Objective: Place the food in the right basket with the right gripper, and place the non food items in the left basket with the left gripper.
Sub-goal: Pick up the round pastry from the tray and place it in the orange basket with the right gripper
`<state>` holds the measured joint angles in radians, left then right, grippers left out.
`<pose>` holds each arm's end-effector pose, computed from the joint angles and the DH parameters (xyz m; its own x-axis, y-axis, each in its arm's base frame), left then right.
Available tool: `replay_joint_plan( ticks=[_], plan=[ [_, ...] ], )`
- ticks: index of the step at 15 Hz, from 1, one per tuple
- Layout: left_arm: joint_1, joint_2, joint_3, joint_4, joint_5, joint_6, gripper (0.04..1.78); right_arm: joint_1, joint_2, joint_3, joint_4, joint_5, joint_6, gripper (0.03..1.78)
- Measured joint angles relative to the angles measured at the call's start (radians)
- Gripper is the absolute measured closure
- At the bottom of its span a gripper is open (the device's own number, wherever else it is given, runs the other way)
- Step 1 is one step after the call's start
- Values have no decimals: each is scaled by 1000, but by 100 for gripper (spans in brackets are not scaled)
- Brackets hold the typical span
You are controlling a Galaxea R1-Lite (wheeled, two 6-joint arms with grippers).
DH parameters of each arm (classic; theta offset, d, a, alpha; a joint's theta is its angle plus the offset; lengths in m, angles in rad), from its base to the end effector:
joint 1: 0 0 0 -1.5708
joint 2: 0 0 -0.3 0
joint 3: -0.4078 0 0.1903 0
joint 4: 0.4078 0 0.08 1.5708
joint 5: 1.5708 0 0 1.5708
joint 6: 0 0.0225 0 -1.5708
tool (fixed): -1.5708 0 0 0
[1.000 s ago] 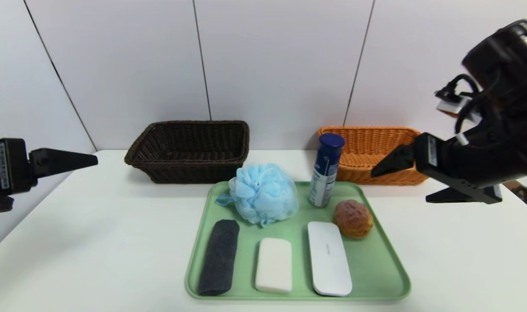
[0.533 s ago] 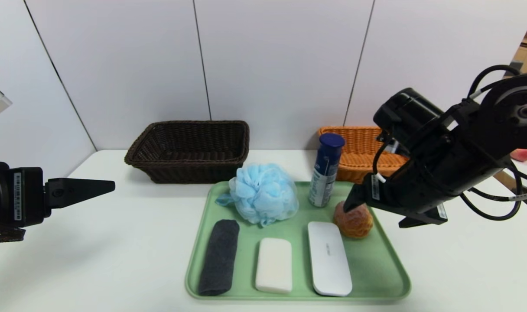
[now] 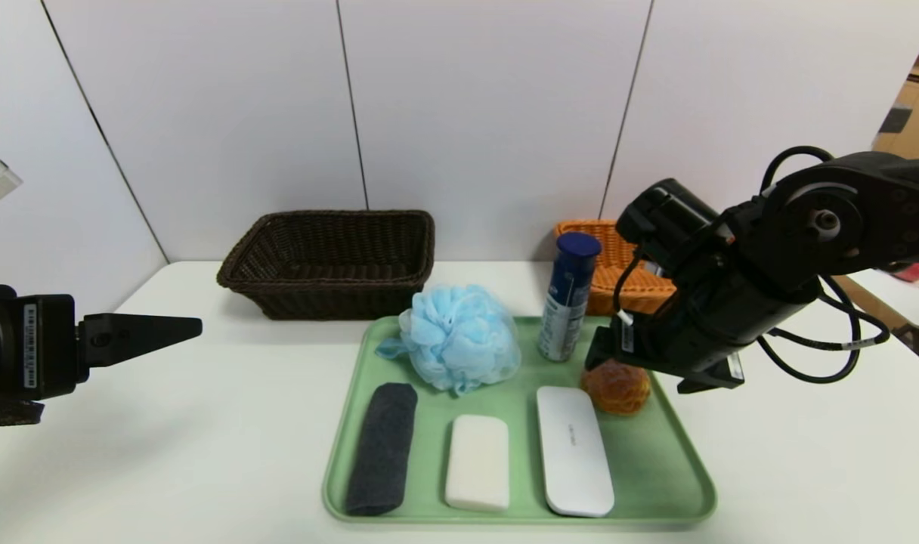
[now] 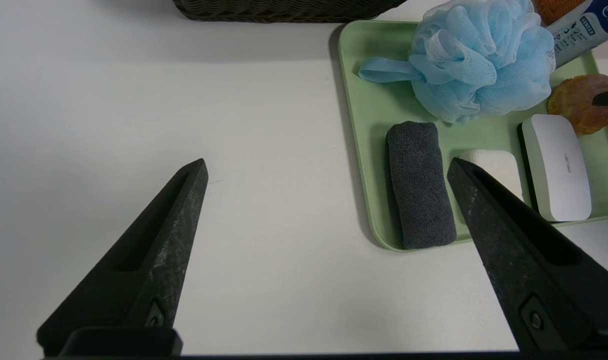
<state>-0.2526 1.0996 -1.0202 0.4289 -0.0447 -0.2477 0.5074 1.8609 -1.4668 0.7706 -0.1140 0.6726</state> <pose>0.1290 -0.0343 0.2788 0.8338 -0.2614 -0.4862 0.1632 0.9581 -0.2353 0.2779 0.1516 0.1960 0.3983 0.0913 -0.9127 0.1534 0.9744 0.1644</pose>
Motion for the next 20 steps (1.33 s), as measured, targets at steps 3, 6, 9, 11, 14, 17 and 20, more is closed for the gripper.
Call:
replay_joint_plan(
  ticks=[3,6,9,11,14,17,20],
  plan=[
    [-3,-1,-2,0,0,1,13,1,21,-15,-4,0,2,11],
    [-7,-5,-1,0,-1,0,13,6,45,-26,-4,-1,2,11],
    [-11,-10,0,0,-1,1,13,6,71,-27,-28,-4,2,11],
    [-12,-15,0,1,-1,1,13,6,84,-27,-36,-4,2,11],
    [-13,-25,0,4,-3,1,13,6,101,-24,-58,-4,2,11],
    [-13,-30,1,4,-9,1,13,6,104,-20,-64,-5,2,11],
    [-17,-33,-1,4,-10,1,13,5,105,-13,-79,-4,2,60]
  ],
)
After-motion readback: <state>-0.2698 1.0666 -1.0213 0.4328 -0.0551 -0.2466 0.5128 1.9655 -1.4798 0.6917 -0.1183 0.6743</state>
